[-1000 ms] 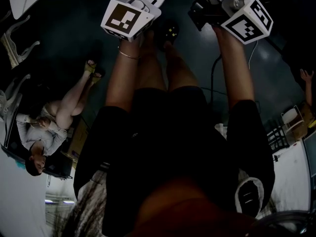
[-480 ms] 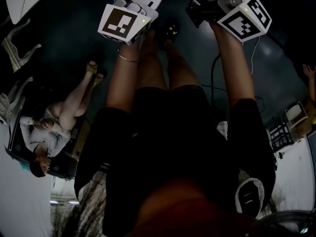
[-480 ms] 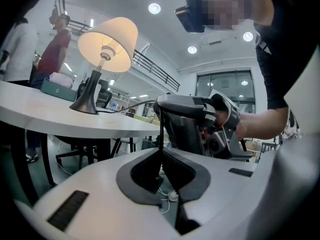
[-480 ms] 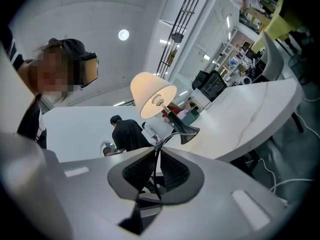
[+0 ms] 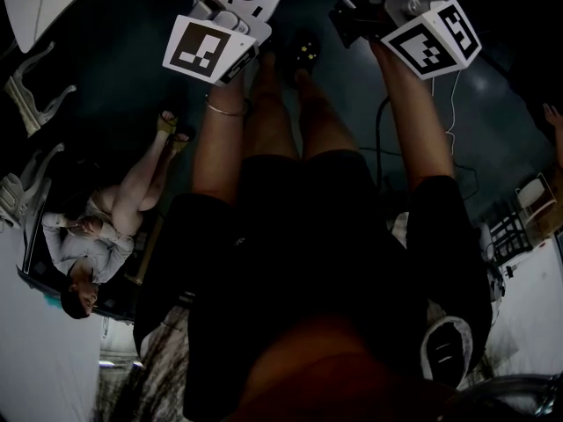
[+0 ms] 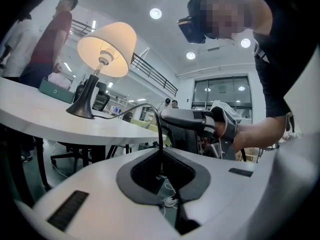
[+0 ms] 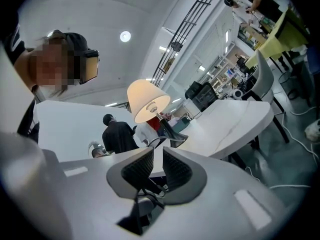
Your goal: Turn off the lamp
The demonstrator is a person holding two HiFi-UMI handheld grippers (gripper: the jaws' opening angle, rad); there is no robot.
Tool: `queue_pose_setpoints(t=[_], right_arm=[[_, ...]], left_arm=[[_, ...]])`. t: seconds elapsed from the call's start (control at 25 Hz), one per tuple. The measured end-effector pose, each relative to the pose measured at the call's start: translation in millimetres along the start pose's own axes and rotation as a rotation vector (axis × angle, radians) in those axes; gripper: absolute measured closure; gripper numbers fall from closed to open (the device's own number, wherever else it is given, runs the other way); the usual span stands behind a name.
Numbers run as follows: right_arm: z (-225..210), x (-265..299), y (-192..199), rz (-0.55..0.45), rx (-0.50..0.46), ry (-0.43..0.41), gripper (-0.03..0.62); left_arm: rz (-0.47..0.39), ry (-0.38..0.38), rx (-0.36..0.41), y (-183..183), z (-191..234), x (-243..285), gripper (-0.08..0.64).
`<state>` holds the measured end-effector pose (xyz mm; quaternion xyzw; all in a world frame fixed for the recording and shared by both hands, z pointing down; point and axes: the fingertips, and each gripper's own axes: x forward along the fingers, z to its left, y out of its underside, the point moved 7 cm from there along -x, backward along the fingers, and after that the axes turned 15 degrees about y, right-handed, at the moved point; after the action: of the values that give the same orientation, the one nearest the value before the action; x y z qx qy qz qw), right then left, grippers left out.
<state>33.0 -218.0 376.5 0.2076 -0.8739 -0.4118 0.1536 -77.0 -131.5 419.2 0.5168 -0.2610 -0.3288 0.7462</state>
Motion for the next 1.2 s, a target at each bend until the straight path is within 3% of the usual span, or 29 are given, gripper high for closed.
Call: queue_pose_setpoints(t=[0.64,0.76,0.88,0.96,1.2], right_arm=[[-14.8,-27.6,47.4,0.098,-0.141,0.103,0.518],[-13.7,-31.0,57.7,0.135,-0.215,0.121,0.505],[-12.4,-32.1,68.3,0.179,-0.283,0.141,0.483],[-11.4,-32.8,71.0,0.175,-0.271,0.141,0.474],[-6.3,-37.9,76.4,0.174,-0.256,0.125,0.439]], left_arm=[[-0.071,0.022,0.024,-17.1,-14.2,-4.3,0.537],[-0.09,0.027,0.027,-20.8,-15.9,-4.4,0.538],[-0.033,0.034,0.071,-18.8,-18.4,-5.3,0.537],[-0.01,0.035,0.081,-17.3,-19.8,-6.1,0.537],[-0.065,0.033,0.053,-23.4,-20.9,-5.8,0.537]])
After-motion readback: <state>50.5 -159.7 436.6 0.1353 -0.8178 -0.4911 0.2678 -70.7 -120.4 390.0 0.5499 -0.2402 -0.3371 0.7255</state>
